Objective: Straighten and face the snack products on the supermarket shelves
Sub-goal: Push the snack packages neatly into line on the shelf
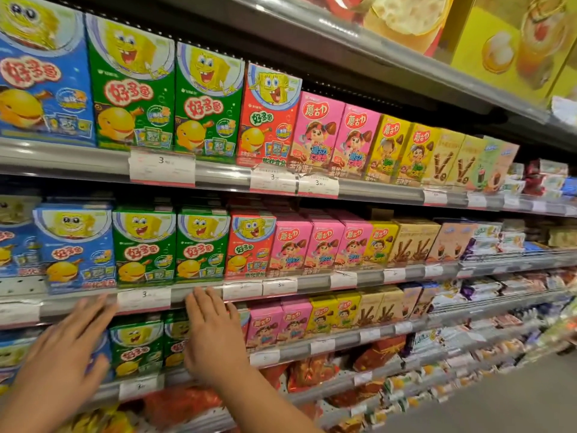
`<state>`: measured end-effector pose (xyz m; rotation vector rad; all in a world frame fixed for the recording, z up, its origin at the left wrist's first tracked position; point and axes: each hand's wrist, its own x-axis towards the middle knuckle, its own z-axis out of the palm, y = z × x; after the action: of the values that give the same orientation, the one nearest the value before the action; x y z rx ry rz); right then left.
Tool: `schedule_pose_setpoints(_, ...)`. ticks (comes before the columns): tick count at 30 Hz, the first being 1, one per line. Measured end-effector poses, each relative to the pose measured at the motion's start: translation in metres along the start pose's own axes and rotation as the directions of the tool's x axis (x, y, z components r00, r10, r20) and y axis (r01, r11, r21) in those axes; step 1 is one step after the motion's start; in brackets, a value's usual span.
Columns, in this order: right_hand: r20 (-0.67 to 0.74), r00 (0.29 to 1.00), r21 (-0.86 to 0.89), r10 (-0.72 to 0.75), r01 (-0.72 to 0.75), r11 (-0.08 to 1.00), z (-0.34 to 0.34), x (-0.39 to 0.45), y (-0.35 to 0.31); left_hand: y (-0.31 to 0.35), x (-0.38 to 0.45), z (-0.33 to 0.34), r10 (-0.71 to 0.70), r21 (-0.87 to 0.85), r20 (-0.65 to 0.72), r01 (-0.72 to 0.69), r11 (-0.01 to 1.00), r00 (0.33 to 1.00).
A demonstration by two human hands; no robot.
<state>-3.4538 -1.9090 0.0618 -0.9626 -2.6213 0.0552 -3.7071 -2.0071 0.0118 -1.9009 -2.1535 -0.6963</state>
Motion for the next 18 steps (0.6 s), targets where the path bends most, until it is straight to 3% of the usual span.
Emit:
schedule_pose_setpoints(6, -0.004, 0.986, -0.049, 0.165, -0.165, 0.985, 0.005, 0.005, -0.023, -0.026, -0.034, -0.026, -0.054, 0.008, -0.100, 0.055, 0.998, 0.994)
schedule_pose_setpoints(11, -0.065, 0.940, -0.108, 0.335, -0.341, 0.934, 0.025, 0.012, -0.066, -0.107, -0.075, -0.063, -0.173, 0.059, -0.043, 0.175, 0.983, 0.984)
schedule_pose_setpoints(18, -0.067, 0.897, -0.126, 0.437, -0.443, 0.888, 0.032, 0.021, -0.108, -0.162, -0.091, -0.096, -0.070, 0.106, 0.024, 0.067, 0.992, 0.997)
